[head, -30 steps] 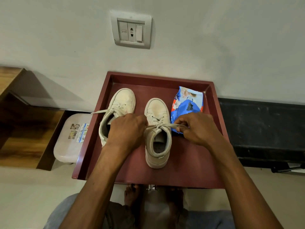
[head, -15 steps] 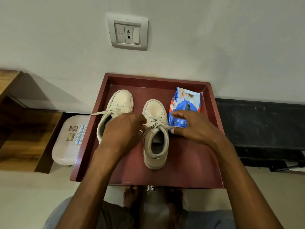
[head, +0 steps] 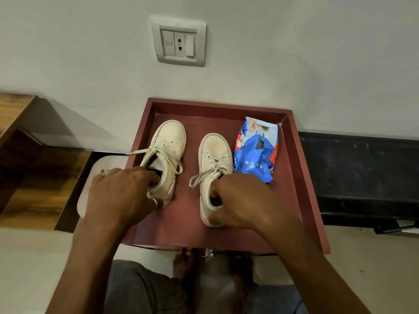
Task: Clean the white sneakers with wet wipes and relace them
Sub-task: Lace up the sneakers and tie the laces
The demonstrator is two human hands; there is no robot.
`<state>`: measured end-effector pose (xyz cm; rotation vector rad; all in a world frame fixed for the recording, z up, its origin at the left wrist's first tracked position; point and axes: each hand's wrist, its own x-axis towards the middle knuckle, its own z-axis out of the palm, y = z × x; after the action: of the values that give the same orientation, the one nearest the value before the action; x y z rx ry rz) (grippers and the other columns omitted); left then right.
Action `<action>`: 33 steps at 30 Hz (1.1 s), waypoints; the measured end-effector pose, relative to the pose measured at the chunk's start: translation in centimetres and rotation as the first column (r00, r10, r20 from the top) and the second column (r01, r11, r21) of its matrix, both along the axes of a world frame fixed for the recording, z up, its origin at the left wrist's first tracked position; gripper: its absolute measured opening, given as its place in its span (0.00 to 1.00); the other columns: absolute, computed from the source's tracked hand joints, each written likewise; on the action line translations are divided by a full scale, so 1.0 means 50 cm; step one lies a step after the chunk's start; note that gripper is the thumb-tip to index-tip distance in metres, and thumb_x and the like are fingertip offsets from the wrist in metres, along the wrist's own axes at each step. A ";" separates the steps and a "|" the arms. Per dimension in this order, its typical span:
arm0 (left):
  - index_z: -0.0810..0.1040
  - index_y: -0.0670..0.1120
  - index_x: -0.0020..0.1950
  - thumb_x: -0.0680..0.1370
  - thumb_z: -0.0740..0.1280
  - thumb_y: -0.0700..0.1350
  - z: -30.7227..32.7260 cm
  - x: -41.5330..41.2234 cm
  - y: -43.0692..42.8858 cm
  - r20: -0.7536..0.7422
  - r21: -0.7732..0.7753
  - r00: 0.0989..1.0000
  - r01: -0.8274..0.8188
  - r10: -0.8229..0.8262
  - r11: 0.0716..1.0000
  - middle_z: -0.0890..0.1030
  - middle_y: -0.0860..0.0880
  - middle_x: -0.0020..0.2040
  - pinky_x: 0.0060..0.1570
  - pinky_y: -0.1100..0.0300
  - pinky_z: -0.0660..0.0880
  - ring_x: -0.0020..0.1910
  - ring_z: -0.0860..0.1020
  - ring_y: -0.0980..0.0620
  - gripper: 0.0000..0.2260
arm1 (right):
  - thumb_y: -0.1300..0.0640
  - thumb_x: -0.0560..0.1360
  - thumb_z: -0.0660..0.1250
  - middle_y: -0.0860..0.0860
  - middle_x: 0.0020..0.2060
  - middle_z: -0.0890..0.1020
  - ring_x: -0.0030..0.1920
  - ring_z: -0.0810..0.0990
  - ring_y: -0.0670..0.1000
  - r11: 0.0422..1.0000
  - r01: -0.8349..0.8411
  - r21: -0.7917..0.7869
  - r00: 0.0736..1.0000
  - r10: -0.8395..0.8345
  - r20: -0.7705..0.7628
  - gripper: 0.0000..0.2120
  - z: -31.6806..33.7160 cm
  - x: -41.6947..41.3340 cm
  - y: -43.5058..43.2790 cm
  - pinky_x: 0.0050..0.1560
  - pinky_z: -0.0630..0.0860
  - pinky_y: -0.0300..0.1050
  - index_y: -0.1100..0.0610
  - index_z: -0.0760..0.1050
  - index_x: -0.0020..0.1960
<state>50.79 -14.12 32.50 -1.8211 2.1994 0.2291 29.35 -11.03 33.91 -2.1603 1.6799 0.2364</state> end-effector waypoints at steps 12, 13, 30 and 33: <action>0.73 0.50 0.42 0.77 0.71 0.47 -0.096 0.002 -0.014 -0.194 0.060 0.979 -0.052 0.062 0.997 0.79 0.46 0.44 0.42 0.54 0.76 0.46 0.80 0.42 0.08 | 0.49 0.78 0.65 0.59 0.52 0.80 0.52 0.79 0.60 0.996 0.089 -0.010 0.994 -0.088 0.062 0.15 -0.083 0.028 -0.007 0.42 0.69 0.46 0.61 0.77 0.53; 0.73 0.50 0.42 0.77 0.70 0.47 -0.096 -0.001 -0.009 -0.181 0.062 0.982 -0.037 0.047 0.997 0.77 0.47 0.43 0.41 0.55 0.75 0.46 0.80 0.42 0.07 | 0.49 0.79 0.64 0.59 0.52 0.81 0.51 0.80 0.61 0.995 0.091 -0.038 0.994 -0.088 0.065 0.14 -0.086 0.031 -0.009 0.42 0.69 0.47 0.61 0.77 0.53; 0.81 0.38 0.51 0.72 0.75 0.37 -0.111 -0.043 0.043 -0.425 -0.088 0.904 0.004 -0.041 0.996 0.83 0.39 0.52 0.38 0.58 0.66 0.47 0.81 0.35 0.10 | 0.63 0.79 0.63 0.59 0.58 0.76 0.55 0.78 0.62 0.989 0.126 -0.076 0.989 -0.119 0.085 0.11 -0.110 0.098 0.021 0.46 0.72 0.49 0.61 0.75 0.60; 0.81 0.41 0.50 0.75 0.73 0.39 -0.109 -0.044 0.048 -0.426 -0.103 0.904 -0.012 -0.033 0.995 0.83 0.42 0.51 0.39 0.59 0.66 0.49 0.81 0.39 0.06 | 0.63 0.79 0.63 0.59 0.58 0.76 0.55 0.79 0.61 0.986 0.142 -0.087 0.988 -0.135 0.080 0.10 -0.118 0.104 0.020 0.46 0.72 0.48 0.61 0.75 0.60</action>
<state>48.58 -11.75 27.05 -1.9639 2.5515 0.5732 34.54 -10.01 28.02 -2.0778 1.8226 0.0403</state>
